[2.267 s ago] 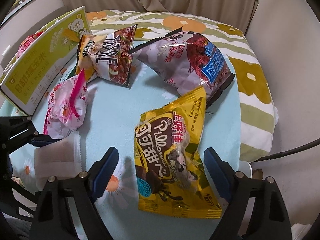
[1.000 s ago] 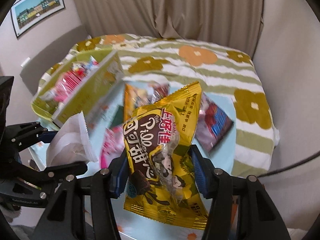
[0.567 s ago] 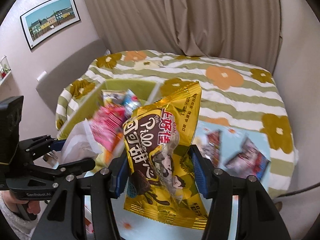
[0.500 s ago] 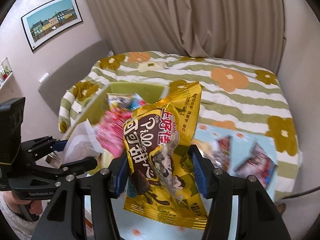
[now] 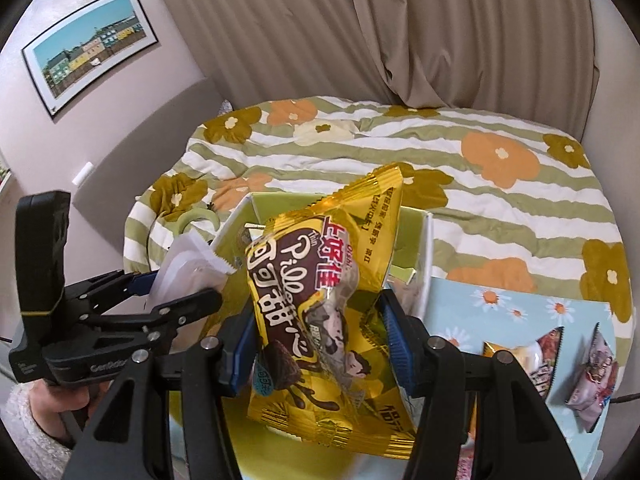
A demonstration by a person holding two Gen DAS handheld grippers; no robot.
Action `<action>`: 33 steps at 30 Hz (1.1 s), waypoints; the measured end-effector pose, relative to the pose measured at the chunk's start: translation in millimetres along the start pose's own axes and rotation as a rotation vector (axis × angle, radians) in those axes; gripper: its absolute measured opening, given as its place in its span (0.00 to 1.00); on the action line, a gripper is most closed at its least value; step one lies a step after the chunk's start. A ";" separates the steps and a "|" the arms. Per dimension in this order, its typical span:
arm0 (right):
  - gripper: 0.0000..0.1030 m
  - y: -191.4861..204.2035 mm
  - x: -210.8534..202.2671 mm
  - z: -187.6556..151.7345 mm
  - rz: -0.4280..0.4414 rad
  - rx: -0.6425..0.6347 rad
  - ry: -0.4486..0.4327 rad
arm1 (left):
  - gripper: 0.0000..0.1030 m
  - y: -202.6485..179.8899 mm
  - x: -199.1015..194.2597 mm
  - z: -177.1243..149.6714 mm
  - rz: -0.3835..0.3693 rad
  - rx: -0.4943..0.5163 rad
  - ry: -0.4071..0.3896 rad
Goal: Organize snacks
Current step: 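Carry both snacks over the box and release them inside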
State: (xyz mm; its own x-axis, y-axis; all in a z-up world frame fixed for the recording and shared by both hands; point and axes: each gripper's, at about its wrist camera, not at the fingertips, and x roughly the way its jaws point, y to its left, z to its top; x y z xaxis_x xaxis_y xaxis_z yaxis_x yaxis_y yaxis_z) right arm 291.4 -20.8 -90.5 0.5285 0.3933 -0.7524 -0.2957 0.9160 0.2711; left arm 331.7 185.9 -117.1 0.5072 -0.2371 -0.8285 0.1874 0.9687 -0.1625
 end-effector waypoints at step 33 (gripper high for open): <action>0.59 15.2 78.2 27.4 0.087 0.011 0.156 | 1.00 23.2 16.2 -32.8 0.116 -0.054 0.060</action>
State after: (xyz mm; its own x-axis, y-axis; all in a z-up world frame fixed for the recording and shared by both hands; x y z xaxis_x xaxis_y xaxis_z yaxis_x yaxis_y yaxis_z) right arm 350.0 26.0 -128.7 0.3714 0.4545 -0.8096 -0.3256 0.8804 0.3449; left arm 316.7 207.0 -151.9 0.4714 -0.1197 -0.8738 0.0842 0.9923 -0.0905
